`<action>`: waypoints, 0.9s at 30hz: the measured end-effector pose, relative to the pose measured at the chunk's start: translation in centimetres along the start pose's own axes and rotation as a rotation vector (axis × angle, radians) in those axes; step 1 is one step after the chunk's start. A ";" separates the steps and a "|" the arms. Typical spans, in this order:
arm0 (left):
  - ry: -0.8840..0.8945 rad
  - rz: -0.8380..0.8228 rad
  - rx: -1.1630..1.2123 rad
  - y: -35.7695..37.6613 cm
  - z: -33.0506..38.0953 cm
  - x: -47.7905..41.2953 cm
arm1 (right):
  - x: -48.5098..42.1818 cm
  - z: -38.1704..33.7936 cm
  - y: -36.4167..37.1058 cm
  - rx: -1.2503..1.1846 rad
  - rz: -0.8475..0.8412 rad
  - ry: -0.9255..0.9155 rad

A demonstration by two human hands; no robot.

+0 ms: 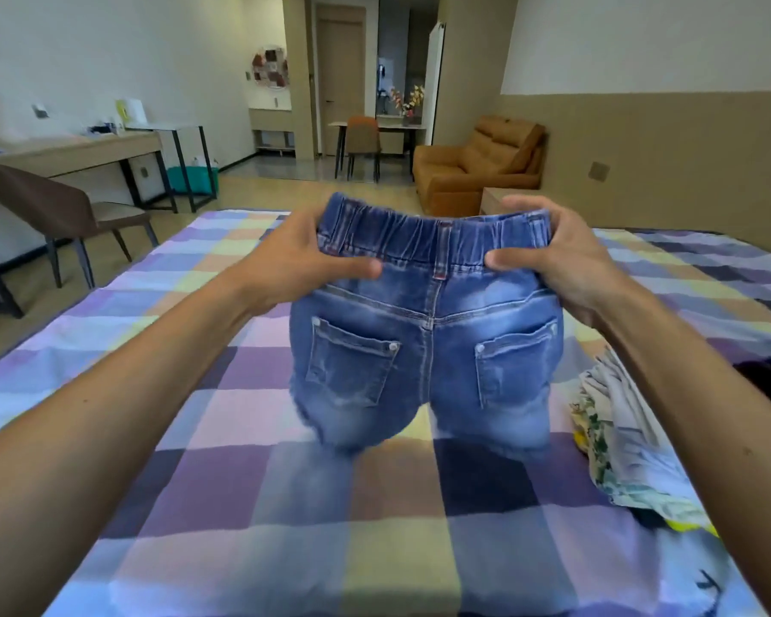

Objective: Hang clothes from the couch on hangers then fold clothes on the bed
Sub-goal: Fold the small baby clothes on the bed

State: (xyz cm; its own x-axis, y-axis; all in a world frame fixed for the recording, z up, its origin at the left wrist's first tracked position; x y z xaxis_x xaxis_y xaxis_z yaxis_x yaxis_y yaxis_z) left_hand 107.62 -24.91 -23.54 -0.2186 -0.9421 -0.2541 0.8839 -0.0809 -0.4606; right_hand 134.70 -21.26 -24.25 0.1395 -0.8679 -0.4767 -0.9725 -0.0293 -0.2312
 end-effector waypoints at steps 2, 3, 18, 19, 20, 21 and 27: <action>-0.008 0.021 -0.113 0.0 -0.6 -0.2 | -0.4 -0.3 0.5 0.123 0.035 -0.032; -0.008 0.058 -0.156 -0.1 -0.8 -0.4 | -0.6 -0.4 0.7 0.147 0.053 -0.036; -0.105 0.004 0.193 3.0 4.5 1.1 | 1.6 -6.5 9.1 -0.334 -0.144 0.044; -0.060 0.007 0.204 2.9 4.3 1.2 | 1.8 -7.0 9.4 -0.374 -0.189 0.031; -0.038 0.051 0.222 2.4 3.8 1.2 | 2.0 -7.3 9.4 -0.396 -0.194 -0.004; -0.028 0.121 0.228 1.7 3.2 1.2 | 1.9 -7.5 9.0 -0.342 -0.161 -0.075; 0.001 0.146 0.337 1.1 0.7 1.0 | 1.6 -3.9 8.2 -0.006 -0.161 -0.171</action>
State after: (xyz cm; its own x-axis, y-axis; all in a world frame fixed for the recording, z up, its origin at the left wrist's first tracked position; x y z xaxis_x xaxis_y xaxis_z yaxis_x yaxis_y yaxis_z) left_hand 108.69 -26.22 -23.72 -0.0802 -0.9514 -0.2972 0.9924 -0.0482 -0.1135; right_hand 126.18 -24.83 -23.59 0.3220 -0.7549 -0.5713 -0.9362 -0.1640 -0.3110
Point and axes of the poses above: each hand's wrist, its own x-axis away from the middle knuckle, its own y-axis out of the palm, z = x × y, the point moved 7 cm from there along -x, towards the middle knuckle, and after that the axes turned 10 degrees about -y, right-handed, at the moved point
